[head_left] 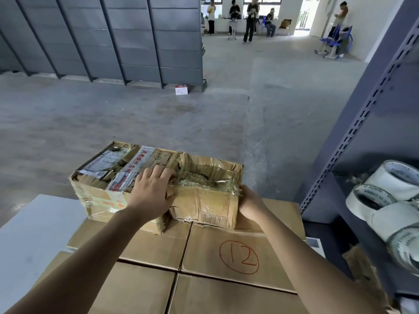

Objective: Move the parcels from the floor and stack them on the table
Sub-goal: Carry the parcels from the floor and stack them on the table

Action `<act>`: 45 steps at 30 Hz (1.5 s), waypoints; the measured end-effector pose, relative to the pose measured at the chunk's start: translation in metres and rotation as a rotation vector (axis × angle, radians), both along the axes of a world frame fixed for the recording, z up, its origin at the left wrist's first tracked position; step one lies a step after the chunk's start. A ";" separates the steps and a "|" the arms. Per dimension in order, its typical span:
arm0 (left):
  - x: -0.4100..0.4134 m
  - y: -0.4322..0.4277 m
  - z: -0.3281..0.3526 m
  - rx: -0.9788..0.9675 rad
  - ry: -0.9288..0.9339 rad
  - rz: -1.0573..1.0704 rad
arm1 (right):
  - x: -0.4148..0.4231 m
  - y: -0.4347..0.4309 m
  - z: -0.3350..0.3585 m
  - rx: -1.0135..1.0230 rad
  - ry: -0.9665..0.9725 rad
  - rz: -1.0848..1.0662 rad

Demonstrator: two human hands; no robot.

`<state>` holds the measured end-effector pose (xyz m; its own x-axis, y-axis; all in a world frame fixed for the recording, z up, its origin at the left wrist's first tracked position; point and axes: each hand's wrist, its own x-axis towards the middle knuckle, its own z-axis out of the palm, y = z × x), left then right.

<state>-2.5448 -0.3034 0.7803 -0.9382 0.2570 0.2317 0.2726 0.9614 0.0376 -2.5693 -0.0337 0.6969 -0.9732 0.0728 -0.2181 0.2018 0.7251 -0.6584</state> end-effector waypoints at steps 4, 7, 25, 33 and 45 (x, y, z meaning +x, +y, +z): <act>0.001 -0.002 0.007 0.059 -0.097 -0.018 | 0.025 -0.001 0.002 -0.178 0.051 -0.022; 0.004 0.001 0.014 0.078 -0.163 -0.013 | 0.036 0.001 0.013 -0.297 0.031 -0.065; 0.106 -0.024 0.057 0.436 0.085 -0.004 | 0.117 -0.055 0.119 -0.117 0.605 0.025; 0.248 -0.149 0.048 0.571 0.150 0.140 | 0.198 -0.218 0.124 -0.282 0.521 0.343; 0.539 -0.402 -0.027 0.742 0.198 0.689 | 0.409 -0.500 0.046 -0.275 0.314 0.862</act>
